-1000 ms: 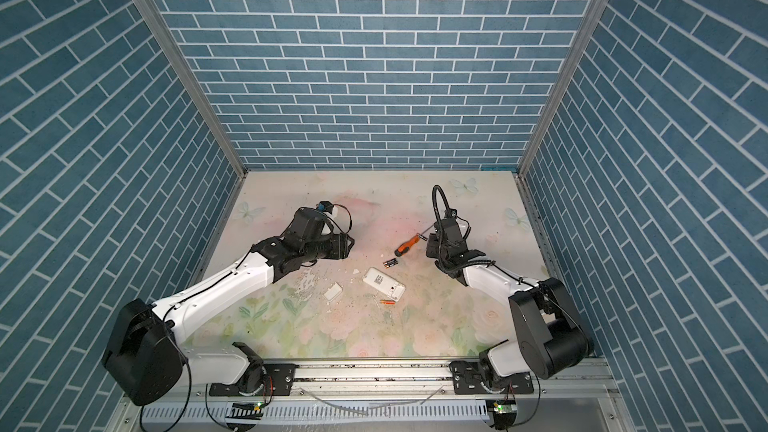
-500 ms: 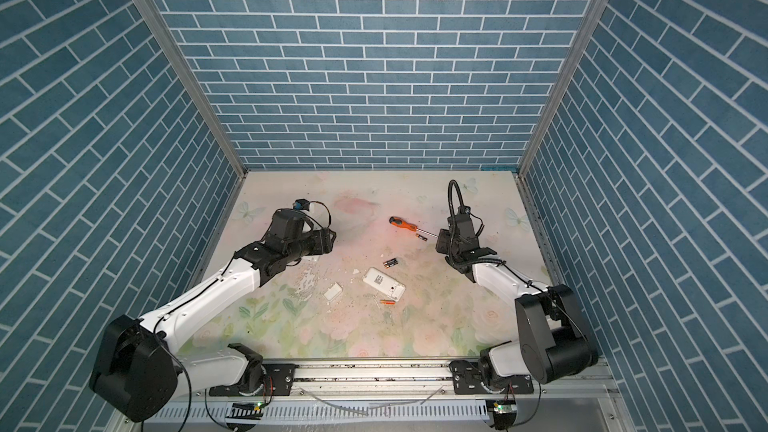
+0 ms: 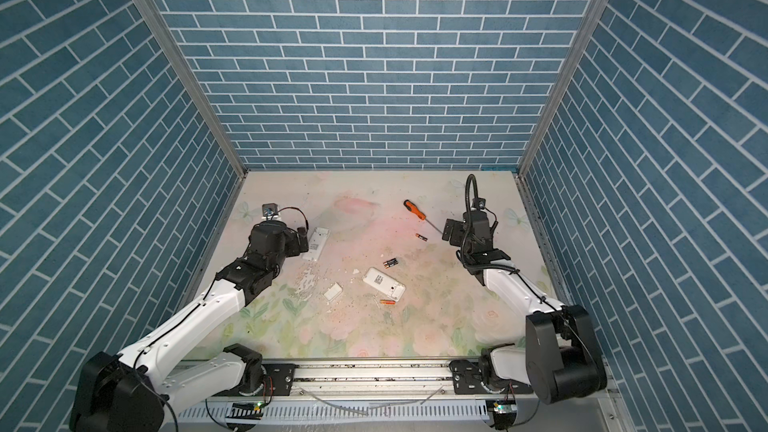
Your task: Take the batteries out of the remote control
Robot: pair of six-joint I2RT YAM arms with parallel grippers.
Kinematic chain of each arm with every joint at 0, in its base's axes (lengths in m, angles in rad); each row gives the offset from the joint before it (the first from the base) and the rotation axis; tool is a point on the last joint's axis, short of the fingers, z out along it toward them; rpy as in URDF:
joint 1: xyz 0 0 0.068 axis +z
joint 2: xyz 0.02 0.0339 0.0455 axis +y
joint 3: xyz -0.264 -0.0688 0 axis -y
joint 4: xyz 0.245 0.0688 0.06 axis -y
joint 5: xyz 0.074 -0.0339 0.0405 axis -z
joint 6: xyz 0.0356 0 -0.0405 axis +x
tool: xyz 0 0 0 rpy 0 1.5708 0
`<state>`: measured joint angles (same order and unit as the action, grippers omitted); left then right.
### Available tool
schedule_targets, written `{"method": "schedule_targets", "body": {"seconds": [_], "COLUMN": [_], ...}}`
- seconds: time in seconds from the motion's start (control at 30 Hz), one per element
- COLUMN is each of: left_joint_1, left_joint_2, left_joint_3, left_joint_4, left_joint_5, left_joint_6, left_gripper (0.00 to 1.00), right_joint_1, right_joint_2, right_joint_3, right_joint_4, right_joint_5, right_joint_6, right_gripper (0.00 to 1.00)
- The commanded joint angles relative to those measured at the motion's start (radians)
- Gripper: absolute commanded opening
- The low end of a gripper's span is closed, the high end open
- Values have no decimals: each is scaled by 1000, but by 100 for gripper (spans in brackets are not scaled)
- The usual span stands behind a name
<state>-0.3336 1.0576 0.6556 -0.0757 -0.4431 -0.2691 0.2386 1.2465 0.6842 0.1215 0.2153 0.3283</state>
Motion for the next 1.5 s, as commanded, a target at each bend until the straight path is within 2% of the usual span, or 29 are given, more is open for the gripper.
{"method": "schedule_targets", "body": {"seconds": [0.0, 0.07, 0.17, 0.33, 0.4, 0.5, 0.63, 0.73, 0.77, 0.83, 0.9, 0.93, 1.13, 1.47], "left_joint_1": [96, 136, 144, 204, 209, 216, 287, 305, 309, 315, 316, 315, 314, 317], "left_joint_2": [7, 34, 67, 159, 197, 244, 354, 489, 453, 477, 451, 472, 474, 475], "left_joint_3": [-48, -98, -164, -232, -223, -273, -353, -396, -387, -371, -338, -335, -263, -269], "left_joint_4": [129, 236, 404, 597, 597, 739, 999, 1208, 1124, 1150, 1040, 1068, 934, 944], "left_joint_5": [-71, -35, 4, 134, 145, 114, 225, 284, 299, 307, 300, 295, 444, 466], "left_joint_6": [81, 136, 244, 263, 287, 331, 297, 308, 299, 301, 291, 298, 357, 358], "left_gripper": [100, 100, 100, 100, 100, 99, 100, 100, 100, 100, 100, 100, 99, 100], "right_joint_1": [-38, -66, -99, -122, -127, -140, -176, -194, -198, -222, -233, -238, -262, -262], "right_joint_2": [-61, -91, -116, -100, -84, -57, 62, 130, 143, 219, 315, 279, 302, 297], "right_joint_3": [-27, -54, -112, -189, -224, -281, -322, -297, -304, -347, -353, -329, -299, -298], "right_joint_4": [18, 37, 80, 160, 229, 362, 559, 604, 637, 791, 909, 788, 774, 757], "right_joint_5": [80, 88, 98, 114, 113, 96, 8, -23, -27, -59, -74, -74, -96, -93], "right_joint_6": [-111, -131, -152, -188, -209, -241, -259, -306, -311, -302, -300, -282, -266, -267], "right_gripper": [99, 99, 99, 99, 99, 99, 99, 99, 99, 99, 99, 99, 99, 99]}}
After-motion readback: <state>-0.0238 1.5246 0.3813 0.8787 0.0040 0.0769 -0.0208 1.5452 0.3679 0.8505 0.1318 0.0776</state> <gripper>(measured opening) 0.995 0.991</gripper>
